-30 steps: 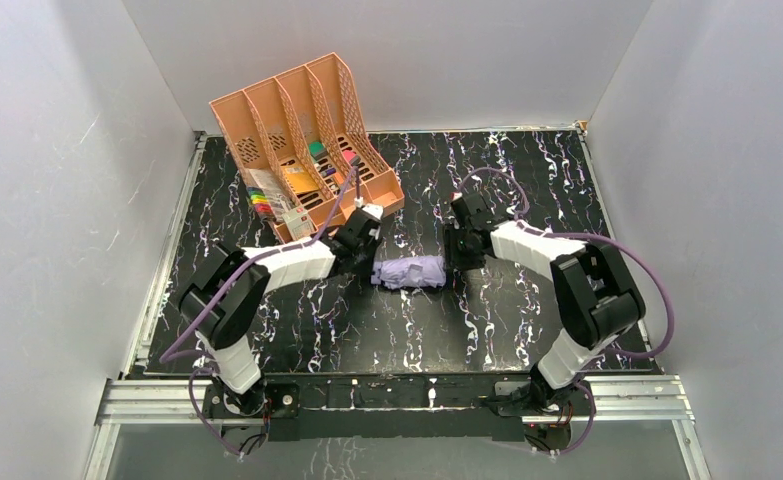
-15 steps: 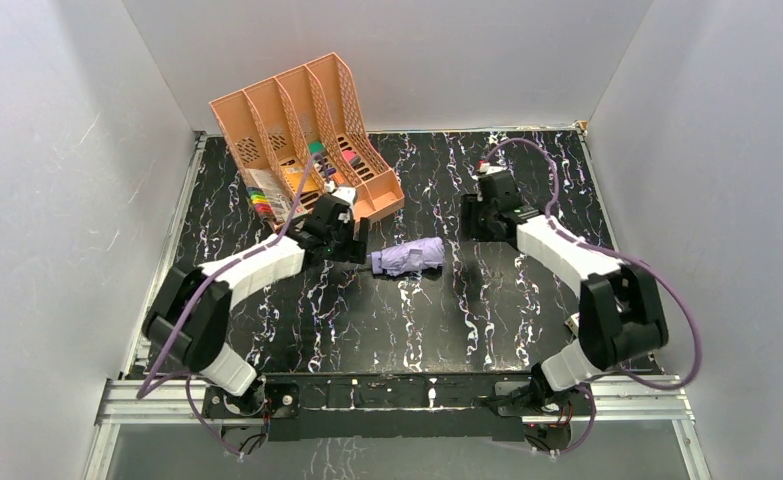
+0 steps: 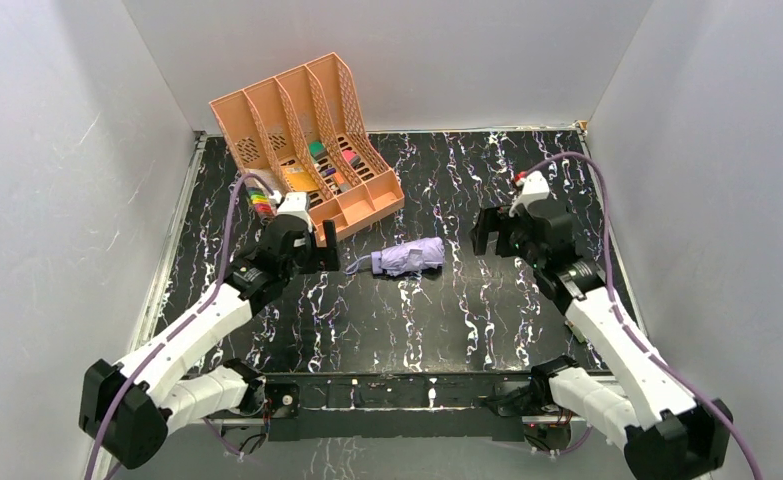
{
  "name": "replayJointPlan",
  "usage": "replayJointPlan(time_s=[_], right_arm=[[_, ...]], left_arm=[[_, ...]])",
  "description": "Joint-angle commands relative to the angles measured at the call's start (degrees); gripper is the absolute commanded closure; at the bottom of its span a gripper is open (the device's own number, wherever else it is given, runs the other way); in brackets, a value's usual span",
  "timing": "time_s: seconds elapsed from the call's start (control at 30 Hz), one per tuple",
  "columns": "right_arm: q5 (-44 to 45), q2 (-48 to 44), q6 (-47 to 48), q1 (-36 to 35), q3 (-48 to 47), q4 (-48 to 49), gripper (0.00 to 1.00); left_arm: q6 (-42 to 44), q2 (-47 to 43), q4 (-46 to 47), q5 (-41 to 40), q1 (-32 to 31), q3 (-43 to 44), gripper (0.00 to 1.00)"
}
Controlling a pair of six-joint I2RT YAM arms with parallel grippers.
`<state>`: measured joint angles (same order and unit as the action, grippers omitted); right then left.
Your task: Put away the umbrella
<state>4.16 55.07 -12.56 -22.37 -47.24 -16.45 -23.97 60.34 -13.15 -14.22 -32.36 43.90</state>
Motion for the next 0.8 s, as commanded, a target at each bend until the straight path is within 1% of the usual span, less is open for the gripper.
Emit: replayJointPlan(time_s=[0.0,0.13,0.33,0.47,0.77], right_arm=[[0.31,-8.76,0.80,-0.09,4.49,1.11,0.01],[2.56,-15.58,0.82,-0.11,8.58,1.33,0.01],[4.00,-19.99,0.52,-0.10,11.86,1.11,0.02],[4.58,-20.09,0.34,-0.08,12.29,0.87,0.02],[4.63,-18.76,1.13,-0.05,12.10,0.85,0.01]], left_arm=[[-3.89,-6.76,-6.81,-3.80,0.28,-0.95,0.02],[-5.02,-15.13,-6.97,-5.12,0.28,-3.67,0.02],[-6.87,-23.53,-7.21,-6.63,0.28,-7.05,0.02],[-6.88,-25.74,-7.49,-7.08,0.28,-7.81,0.02],[-4.67,-26.43,-6.48,-5.57,0.28,-7.97,0.02]])
